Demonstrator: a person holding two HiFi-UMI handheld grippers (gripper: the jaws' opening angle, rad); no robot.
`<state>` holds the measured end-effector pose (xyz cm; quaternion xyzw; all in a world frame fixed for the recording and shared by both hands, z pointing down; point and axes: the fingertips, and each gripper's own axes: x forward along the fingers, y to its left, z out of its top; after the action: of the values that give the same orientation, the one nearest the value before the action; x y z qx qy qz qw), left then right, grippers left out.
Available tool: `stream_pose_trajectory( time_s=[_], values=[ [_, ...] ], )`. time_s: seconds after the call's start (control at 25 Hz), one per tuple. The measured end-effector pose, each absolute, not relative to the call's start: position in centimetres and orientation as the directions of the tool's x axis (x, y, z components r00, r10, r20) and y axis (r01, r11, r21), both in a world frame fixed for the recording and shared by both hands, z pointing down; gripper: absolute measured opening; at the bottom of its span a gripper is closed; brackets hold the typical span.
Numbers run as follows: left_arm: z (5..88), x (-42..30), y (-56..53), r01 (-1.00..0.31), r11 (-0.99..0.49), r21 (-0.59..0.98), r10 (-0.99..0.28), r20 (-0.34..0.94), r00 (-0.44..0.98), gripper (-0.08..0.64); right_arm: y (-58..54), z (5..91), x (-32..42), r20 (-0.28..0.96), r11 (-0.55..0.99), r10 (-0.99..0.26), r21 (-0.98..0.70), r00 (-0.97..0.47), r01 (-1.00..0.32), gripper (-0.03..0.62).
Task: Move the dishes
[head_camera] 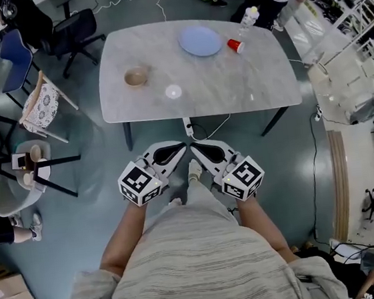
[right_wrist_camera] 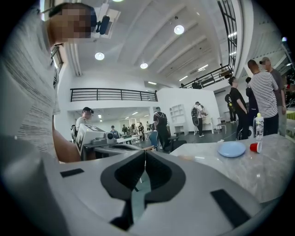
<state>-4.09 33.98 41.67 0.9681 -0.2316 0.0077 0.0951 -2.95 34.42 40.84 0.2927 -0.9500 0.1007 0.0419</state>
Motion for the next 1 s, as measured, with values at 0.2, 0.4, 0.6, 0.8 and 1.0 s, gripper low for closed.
stream_pose_trajectory(
  time_s=[0.2, 0.4, 0.6, 0.8, 1.0],
  values=[
    [42.0, -2.9, 29.1, -0.47, -0.863, 0.185, -0.465, 0.071, 0.882, 0.02, 29.7, 41.2, -1.7, 0.143, 0.818, -0.527, -0.182, -0.838, -0.545, 0.02],
    [42.1, -1.1, 24.1, -0.475, -0.861, 0.185, -0.47, 0.07, 0.88, 0.02, 24.4, 41.4, -0.1, 0.147, 0.829, -0.507, -0.187, -0.849, -0.527, 0.02],
    [42.1, 1.1, 19.1, -0.484, -0.855, 0.185, -0.479, 0.075, 0.875, 0.021, 19.6, 41.2, 1.8, 0.148, 0.839, -0.491, -0.186, -0.859, -0.511, 0.02],
    [41.8, 3.3, 14.9, -0.508, -0.843, 0.176, -0.503, 0.074, 0.861, 0.021, 15.5, 40.7, 4.2, 0.139, 0.853, -0.474, -0.17, -0.869, -0.493, 0.02],
    [41.9, 5.4, 12.1, -0.538, -0.825, 0.173, -0.533, 0.077, 0.842, 0.021, 12.4, 40.8, 6.8, 0.149, 0.863, -0.455, -0.168, -0.878, -0.476, 0.02]
  ],
)
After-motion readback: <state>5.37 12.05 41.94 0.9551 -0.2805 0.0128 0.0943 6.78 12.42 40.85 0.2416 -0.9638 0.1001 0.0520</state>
